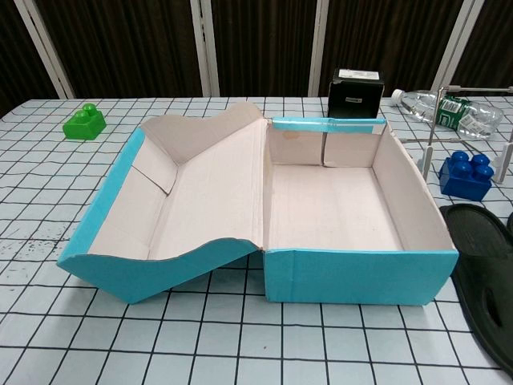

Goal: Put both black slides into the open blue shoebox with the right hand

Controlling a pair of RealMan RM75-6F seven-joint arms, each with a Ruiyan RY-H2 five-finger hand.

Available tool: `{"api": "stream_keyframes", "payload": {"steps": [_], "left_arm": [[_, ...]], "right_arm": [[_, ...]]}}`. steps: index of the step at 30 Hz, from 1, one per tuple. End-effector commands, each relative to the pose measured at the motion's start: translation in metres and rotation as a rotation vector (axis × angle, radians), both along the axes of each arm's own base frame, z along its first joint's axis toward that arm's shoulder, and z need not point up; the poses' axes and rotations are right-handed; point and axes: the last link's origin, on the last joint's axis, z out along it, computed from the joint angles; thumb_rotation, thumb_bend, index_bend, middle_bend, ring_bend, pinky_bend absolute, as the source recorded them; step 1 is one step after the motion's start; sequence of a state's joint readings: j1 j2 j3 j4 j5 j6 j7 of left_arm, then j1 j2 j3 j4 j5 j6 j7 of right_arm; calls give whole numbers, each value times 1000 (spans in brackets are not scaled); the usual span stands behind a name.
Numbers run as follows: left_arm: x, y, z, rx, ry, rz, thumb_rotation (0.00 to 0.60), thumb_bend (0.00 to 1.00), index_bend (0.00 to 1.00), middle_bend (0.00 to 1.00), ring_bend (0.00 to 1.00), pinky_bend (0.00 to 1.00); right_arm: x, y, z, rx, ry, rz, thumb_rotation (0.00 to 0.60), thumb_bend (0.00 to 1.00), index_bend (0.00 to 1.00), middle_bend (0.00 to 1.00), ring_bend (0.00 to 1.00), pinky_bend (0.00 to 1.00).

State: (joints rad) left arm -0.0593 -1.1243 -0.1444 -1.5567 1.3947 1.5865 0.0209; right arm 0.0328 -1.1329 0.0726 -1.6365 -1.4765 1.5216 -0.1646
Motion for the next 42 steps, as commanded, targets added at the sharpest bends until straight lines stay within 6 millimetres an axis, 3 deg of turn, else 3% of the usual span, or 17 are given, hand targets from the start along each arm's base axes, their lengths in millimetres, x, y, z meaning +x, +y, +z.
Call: {"api": "stream_keyframes", "payload": {"steps": [1, 15, 22, 34, 42], "left_arm": [[0, 1, -1, -7, 2, 5, 600, 218, 100, 0, 0, 98], [4, 1, -9, -40, 16, -10, 600, 218, 100, 0, 0, 98], [7, 2, -15, -78, 3, -31, 600, 217, 99, 0, 0, 98], [3, -3, -6, -56, -17, -15, 600, 218, 98, 0, 0, 98], [3, -5, -5, -61, -24, -9, 600, 218, 98, 0, 0, 98]], "right_arm": [[0, 0, -1, 4, 7, -1, 600, 420, 68, 74, 181, 213], [1, 2, 0, 11, -15, -2, 600, 322, 68, 74, 181, 203], [5, 8, -12, 77, -6, 6, 600, 247, 68, 74, 177, 203], [25, 72, -48, 122, -39, -57, 600, 207, 68, 74, 174, 188], [31, 83, -72, 159, -12, -64, 600, 207, 68, 74, 174, 176]]}}
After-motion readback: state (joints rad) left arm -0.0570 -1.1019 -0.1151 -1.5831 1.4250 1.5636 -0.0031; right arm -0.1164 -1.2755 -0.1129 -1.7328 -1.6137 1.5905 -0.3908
